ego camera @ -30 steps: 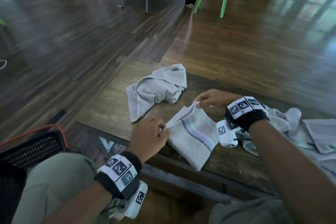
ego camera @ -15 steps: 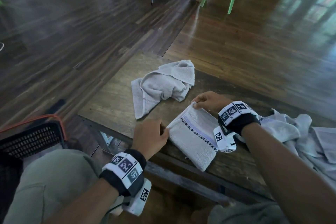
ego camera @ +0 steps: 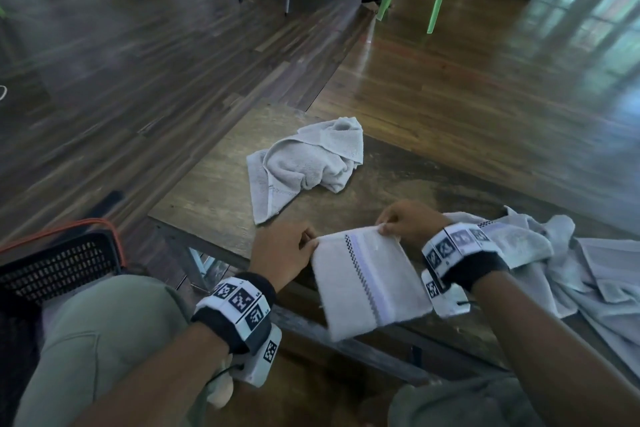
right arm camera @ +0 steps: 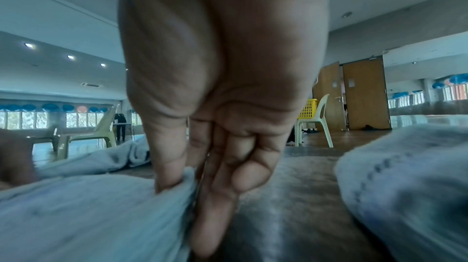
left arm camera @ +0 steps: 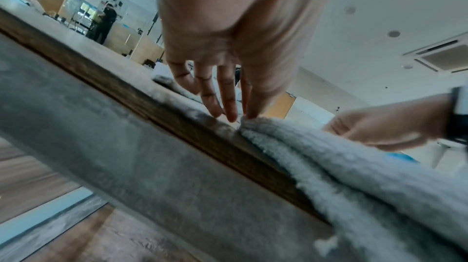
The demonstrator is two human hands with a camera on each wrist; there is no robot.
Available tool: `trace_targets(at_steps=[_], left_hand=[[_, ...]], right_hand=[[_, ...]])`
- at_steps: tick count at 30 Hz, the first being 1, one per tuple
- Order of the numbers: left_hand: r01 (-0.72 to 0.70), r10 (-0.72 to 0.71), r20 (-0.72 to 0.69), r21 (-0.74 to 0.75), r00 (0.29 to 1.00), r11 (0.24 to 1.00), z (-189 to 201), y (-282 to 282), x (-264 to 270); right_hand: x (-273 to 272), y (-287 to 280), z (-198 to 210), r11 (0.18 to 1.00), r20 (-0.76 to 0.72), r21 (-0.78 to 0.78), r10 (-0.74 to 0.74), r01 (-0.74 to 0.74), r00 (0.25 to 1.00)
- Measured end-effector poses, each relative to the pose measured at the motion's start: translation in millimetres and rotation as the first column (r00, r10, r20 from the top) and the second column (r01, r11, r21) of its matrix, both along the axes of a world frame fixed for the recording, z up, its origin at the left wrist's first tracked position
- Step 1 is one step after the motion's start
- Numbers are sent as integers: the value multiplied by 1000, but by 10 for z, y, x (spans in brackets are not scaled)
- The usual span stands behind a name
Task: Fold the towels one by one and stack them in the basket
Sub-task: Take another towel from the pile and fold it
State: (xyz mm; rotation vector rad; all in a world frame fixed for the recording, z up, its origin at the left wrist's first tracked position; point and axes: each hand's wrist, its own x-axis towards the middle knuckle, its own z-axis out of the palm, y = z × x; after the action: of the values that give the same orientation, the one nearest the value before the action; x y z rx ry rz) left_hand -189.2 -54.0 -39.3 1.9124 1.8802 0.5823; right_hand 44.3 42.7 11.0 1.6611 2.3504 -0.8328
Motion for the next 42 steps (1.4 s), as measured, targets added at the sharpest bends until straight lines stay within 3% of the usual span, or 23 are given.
trace_targets(at_steps=[3,7,12,18,23,29,36,42], left_hand=[[38,-37,-24,37,999,999,50,44,7],[245,-239,-115,40,964,969,142,120,127],[440,-434,-160,3,887,898,218,184,321],[431,-429,-104,1,897,902,213,236,323],[447,-435,-167,39,885,894,194,223,330],[393,-388,-134,9,912,920,130,254,345],[374,-367,-118,49,923,926,79,245,363],[437,-417,-192,73,888,896,101,224,329]], right_hand=[[173,-326,-64,999,-24,-38,1,-2,1000],[298,-572,-238,974,-124,207,-64,89,990],[293,-625,-265,957,-243,282,-1,72,970],[332,-621,-318,949,-292,308,23,71,956],[347,-623,-349,950,-318,293,-6,104,948],[320,-633,-345,943,-331,290,-59,161,942],[255,-685,-352,925,-210,365,-28,105,977],[237,-762,-353,833,-29,552,68,-41,997]])
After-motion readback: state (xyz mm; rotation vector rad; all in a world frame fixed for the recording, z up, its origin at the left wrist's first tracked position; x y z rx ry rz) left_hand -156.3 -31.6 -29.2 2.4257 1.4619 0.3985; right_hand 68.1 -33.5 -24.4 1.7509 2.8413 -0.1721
